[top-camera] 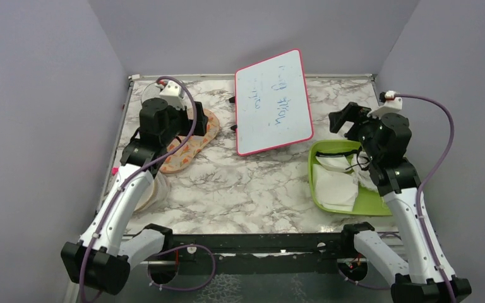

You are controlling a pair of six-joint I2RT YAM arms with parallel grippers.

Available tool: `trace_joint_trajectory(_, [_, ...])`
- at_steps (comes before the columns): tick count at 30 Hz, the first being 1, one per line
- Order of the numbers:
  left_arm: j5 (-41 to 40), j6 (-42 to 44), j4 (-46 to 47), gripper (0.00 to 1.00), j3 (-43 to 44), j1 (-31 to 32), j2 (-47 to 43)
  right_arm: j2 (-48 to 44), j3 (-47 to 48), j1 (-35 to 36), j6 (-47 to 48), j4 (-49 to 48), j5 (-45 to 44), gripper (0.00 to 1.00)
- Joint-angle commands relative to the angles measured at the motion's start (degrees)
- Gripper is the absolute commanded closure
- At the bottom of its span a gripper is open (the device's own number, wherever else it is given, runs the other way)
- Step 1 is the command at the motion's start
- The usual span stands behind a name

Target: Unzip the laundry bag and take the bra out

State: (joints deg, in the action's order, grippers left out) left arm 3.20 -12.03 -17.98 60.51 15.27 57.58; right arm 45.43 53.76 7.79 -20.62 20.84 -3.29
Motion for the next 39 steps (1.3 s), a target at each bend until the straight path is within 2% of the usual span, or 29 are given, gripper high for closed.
trace_joint_trajectory(1, [-1.2, 1.0, 1.2, 0.01, -1.1, 1.3, 5.0, 5.2, 3.4, -2.0, -2.7, 4.8, 7.0, 0.01])
trace_joint_trajectory(9, [-6.6, 5.3, -0.3, 0.01, -2.5, 2.5, 15.4, 21.9, 12.1, -2.2, -0.1, 12.4, 19.9, 0.01])
trace_joint_trajectory(12, [-6.5, 6.2, -0.8, 0.01, -2.4, 3.2, 19.4, 23.8, 13.7, -1.8, -0.3, 13.0, 25.2, 0.0])
trace_joint_trajectory(19, [-11.5, 5.0, 2.4, 0.01, -2.2, 5.0, 23.0, 16.2, 11.7, -1.3, 2.4, 12.6, 32.7, 0.0])
trace_joint_trajectory(26, [-11.9, 3.9, 1.8, 0.03, 7.9, 6.3, 33.6, 9.7, 15.5, -1.2, -1.1, 20.8, 41.5, 0.0])
trace_joint_trajectory(29, [-14.1, 5.1, 1.9, 0.12, 12.0, 7.6, 38.0, 7.7, 16.0, -1.2, -1.8, 23.1, 45.8, 0.0])
trace_joint_trajectory(34, [-18.3, 9.2, 3.6, 0.18, 16.0, 10.4, 43.5, 6.2, 14.2, -0.5, -2.0, 24.6, 49.4, 0.0])
trace_joint_trajectory(39, [-21.5, 11.5, 3.8, 0.31, 15.3, 12.0, 47.3, 5.2, 12.8, 0.0, -0.3, 25.3, 50.6, 0.0])
